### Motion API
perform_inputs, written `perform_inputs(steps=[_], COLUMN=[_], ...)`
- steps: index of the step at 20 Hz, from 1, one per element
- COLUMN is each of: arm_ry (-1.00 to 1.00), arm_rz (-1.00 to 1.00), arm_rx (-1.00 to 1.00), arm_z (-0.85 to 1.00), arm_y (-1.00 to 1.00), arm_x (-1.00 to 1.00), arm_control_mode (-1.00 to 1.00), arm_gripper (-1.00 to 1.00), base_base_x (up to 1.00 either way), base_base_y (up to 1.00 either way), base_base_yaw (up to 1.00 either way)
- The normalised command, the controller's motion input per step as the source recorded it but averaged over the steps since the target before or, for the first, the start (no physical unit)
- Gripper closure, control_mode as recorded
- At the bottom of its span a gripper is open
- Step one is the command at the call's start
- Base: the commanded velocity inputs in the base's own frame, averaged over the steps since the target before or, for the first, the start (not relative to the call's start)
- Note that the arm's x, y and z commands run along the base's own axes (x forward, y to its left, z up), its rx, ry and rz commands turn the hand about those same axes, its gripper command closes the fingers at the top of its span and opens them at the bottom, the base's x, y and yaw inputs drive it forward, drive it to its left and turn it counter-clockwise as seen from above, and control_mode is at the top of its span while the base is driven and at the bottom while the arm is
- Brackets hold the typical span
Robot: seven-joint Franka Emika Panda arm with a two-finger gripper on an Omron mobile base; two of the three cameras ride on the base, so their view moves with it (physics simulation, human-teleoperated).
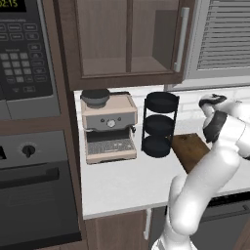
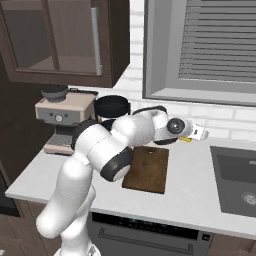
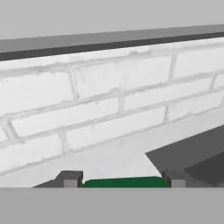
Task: Pick up the sponge from the counter and clean the cutting board by briefly scrubbing or pressing down on the cutting board. Once finished, release the sponge.
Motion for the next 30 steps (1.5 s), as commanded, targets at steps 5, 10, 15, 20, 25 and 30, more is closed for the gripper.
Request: perform_inputs(steps=[5, 10, 15, 20, 25, 30], arm_ry=[0.29, 0.17, 0.22, -0.07, -0.12, 0.06], arm_rz=[0.0, -0.02, 0.0, 0.0, 0.0, 0.0], arm_rx=[0.0, 0.03, 0.05, 0.01, 0.02, 0.05], arm_z=[0.55, -0.09, -0.71, -0.99, -0.67, -0.14], arm_y=[-0.82, -0.24, -0.03, 0.0, -0.05, -0.22], arm_x=[-0.97, -0.99, -0.79, -0.22, -0.07, 0.0], arm_control_mode=[-1.0, -1.0, -1.0, -1.0, -1.0, -1.0], arm_gripper=[1.0, 1.0, 1.0, 1.0, 1.0, 1.0], base_base_x=[0.0, 0.0, 0.0, 0.0, 0.0, 0.0], base_base_y=[0.0, 0.0, 0.0, 0.0, 0.0, 0.0], base_base_yaw=[0.0, 0.0, 0.0, 0.0, 0.0, 0.0])
